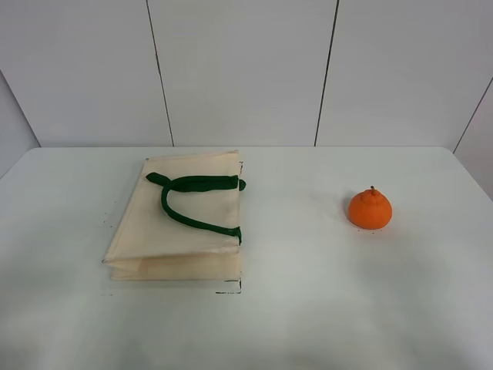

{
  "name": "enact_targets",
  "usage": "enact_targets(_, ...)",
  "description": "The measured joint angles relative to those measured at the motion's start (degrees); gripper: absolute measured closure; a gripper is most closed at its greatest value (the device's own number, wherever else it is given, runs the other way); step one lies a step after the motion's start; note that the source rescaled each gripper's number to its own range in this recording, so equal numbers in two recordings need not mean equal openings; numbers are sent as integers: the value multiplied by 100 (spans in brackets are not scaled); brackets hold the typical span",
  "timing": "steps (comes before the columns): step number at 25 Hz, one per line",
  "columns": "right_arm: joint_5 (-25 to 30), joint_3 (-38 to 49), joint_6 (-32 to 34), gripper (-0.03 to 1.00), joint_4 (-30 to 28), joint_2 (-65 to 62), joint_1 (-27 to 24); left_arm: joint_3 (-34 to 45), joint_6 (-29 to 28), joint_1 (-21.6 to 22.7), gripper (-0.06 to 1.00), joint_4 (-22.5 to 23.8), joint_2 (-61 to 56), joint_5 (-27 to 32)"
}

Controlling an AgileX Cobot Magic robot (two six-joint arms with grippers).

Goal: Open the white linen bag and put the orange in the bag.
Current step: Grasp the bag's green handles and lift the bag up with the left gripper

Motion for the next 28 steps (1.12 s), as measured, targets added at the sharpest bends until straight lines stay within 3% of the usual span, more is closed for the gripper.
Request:
enact_targets(15,0,0,0,-3,0,0,0,-90,-5,0,7,-52,355,19)
enact_targets(19,0,0,0,-3,0,0,0,-524,-122,0,7,-171,1433,15)
enact_targets(28,0,0,0,-3,0,0,0,-2054,-122,0,7,-171,5160,-360)
